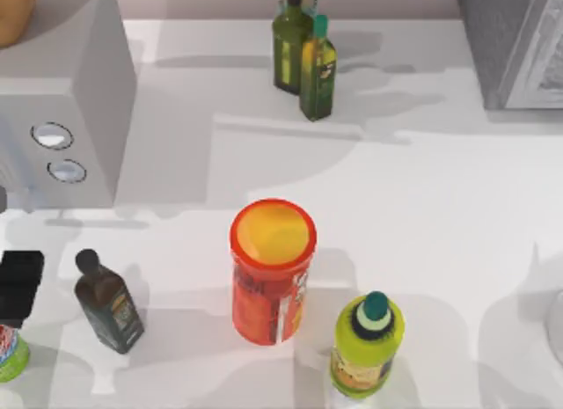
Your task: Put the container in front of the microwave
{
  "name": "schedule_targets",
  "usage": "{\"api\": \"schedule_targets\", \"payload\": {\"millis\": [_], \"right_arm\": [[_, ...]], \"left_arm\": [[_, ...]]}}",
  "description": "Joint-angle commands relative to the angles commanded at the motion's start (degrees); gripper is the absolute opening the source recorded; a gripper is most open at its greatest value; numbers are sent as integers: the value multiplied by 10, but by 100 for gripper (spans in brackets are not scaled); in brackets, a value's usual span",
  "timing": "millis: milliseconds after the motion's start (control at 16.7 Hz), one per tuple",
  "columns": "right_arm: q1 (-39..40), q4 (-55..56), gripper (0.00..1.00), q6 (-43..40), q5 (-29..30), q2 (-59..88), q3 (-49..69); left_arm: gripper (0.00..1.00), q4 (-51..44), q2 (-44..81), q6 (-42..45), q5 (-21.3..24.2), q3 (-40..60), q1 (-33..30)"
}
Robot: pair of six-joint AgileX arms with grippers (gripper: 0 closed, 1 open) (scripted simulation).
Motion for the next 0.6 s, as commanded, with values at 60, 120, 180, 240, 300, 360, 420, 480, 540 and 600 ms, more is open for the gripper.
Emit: {"api": "schedule_targets", "payload": {"millis": [60,120,180,240,300,360,420,480,540,600], "right_arm": [[0,0,100,0,0,0,0],[0,0,100,0,0,0,0],[0,0,100,0,0,0,0],[0,0,100,0,0,0,0],[0,0,100,0,0,0,0],[0,0,100,0,0,0,0],[0,0,100,0,0,0,0],[0,0,100,0,0,0,0],[0,0,100,0,0,0,0],[0,0,100,0,0,0,0]], "left_arm": [[100,0,0,0,0,0,0],[100,0,0,0,0,0,0],[100,0,0,0,0,0,0],[100,-2,0,0,0,2,0],[100,-10,0,0,0,9,0],[100,-22,-2,0,0,20,-1],[100,-36,-3,0,0,30,-1],[100,-45,-5,-1,0,38,-1],[100,-53,-6,-1,0,46,-1],[100,-65,-8,-1,0,54,-1]]}}
